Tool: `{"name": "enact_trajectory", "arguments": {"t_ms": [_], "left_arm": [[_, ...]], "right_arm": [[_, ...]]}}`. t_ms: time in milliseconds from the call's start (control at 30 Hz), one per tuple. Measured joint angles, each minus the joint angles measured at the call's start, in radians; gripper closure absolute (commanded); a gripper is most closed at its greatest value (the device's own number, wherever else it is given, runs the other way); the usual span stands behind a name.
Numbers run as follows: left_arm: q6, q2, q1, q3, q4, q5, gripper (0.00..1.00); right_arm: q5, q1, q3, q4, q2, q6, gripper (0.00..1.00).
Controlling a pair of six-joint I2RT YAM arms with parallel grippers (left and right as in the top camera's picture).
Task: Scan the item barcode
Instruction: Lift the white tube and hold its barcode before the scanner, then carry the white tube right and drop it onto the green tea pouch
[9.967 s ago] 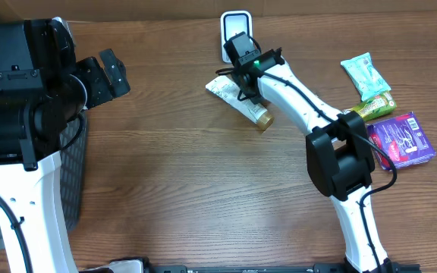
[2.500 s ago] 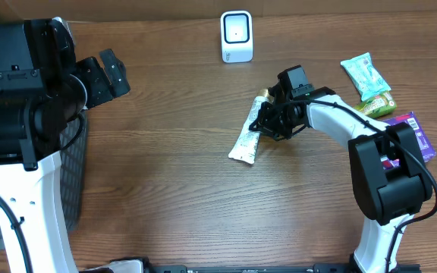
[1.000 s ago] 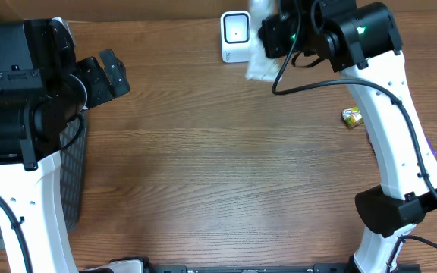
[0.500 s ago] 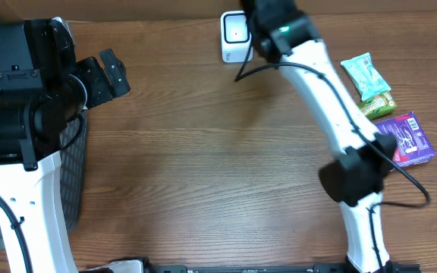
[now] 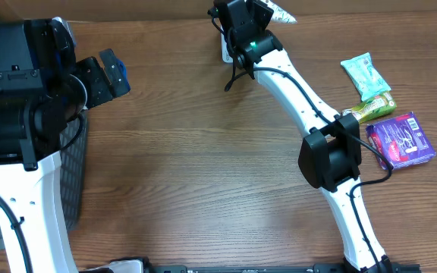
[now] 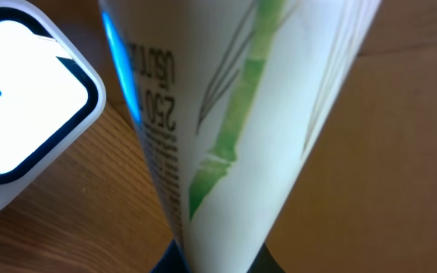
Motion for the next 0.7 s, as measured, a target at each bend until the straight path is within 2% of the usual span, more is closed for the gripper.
{"name": "enact_trajectory", "arguments": {"t_ms": [233, 700], "left_arm": [[0.000, 0.000, 0.000, 0.000, 0.000, 0.000, 0.00], [0.000, 0.000, 0.000, 0.000, 0.000, 0.000, 0.00]], "right_arm": [[-0.025, -0.018, -0.005, 0.020, 0.071, -0.069, 0.96], [-0.047, -0.021, -0.013, 0.041, 0.109, -0.086, 0.96]]}}
